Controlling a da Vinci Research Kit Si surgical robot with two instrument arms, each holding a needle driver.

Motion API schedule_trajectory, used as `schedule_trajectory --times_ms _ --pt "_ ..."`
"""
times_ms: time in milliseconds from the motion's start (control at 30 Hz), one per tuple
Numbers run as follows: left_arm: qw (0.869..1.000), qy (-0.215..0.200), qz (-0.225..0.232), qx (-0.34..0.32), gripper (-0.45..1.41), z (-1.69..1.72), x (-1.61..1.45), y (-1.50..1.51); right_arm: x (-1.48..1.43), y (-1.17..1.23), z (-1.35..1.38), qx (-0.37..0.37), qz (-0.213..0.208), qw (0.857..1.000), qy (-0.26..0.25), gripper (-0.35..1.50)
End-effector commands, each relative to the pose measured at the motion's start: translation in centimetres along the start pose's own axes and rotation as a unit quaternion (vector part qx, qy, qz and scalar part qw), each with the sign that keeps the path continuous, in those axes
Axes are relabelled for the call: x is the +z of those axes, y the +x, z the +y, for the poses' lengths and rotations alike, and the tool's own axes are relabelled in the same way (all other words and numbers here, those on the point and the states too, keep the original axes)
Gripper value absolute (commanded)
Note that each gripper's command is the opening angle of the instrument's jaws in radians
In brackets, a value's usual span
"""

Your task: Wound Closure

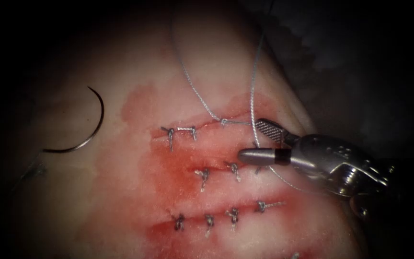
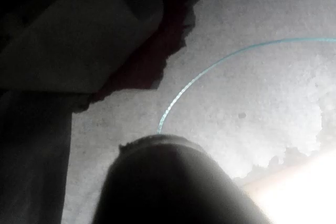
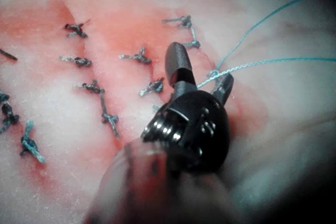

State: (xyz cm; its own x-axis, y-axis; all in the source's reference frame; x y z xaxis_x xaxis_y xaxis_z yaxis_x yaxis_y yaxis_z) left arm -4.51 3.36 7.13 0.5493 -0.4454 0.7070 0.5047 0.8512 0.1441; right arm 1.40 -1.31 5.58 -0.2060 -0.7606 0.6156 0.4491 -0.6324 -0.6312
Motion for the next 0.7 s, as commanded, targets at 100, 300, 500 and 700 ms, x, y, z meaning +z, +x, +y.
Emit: schedule_trajectory --times_ms 100,300,500,700 --pt "0.995 0.057 -0.039 -0.066 -0.45 0.00 -0.20 -0.27 -0.05 -0.14 -0.12 0.012 -0.011 1.000 0.006 1.01" --pt "0.953 0.141 -0.199 -0.180 -0.45 -0.28 -0.65 -0.57 -0.24 -0.33 -0.23 0.080 -0.079 0.994 0.010 0.42" --pt "0.936 0.156 -0.225 -0.219 -0.45 -0.21 -0.99 -0.65 -0.49 -0.45 -0.34 0.087 -0.086 0.992 0.021 1.08" --pt "0.944 0.080 -0.112 -0.301 -0.45 -0.10 -1.24 -0.28 -0.67 -0.40 -0.52 0.095 -0.090 0.986 0.106 1.29"
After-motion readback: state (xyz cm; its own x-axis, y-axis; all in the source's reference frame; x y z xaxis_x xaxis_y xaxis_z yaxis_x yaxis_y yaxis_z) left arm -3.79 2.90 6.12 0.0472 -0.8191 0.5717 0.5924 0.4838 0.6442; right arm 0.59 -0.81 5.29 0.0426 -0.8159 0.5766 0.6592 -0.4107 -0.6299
